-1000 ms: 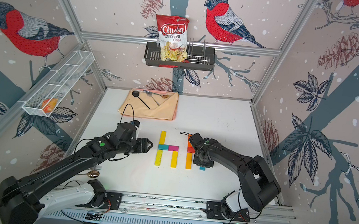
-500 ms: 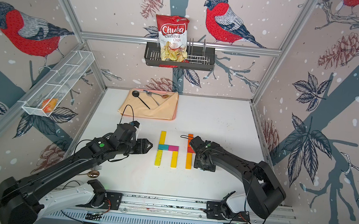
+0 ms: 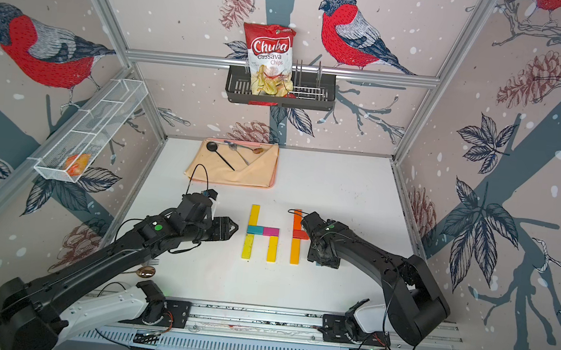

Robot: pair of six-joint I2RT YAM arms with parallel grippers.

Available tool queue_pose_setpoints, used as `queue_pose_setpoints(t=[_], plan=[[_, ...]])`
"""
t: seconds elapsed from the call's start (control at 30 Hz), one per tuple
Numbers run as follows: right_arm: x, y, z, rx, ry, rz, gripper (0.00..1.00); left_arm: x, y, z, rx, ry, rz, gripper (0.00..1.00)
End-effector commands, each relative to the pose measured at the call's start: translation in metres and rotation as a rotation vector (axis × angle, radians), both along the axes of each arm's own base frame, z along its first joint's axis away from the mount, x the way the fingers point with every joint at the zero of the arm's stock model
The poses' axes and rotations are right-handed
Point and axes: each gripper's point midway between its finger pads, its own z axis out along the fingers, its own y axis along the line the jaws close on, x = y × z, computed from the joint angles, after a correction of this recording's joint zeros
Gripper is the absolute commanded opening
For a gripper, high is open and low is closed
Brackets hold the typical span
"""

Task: Assemble the letter h with building blocks
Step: Assemble the building block at the center of the board.

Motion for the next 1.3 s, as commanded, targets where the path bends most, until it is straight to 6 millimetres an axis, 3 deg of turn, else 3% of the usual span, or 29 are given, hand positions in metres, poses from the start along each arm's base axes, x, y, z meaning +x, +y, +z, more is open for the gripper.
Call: queue_pose_setpoints(t=[0.0, 1.27], plan=[[0.002, -0.003, 0.002, -0.014, -0.007, 0.006, 0.61, 0.001, -0.001, 0.002, -0.004, -0.009, -0.002, 0.68], [0.017, -0.003, -0.004, -0.007, -0.006, -0.012, 0.57, 0.003, -0.002, 0.005, 0.001, -0.01, -0.006, 0.68]])
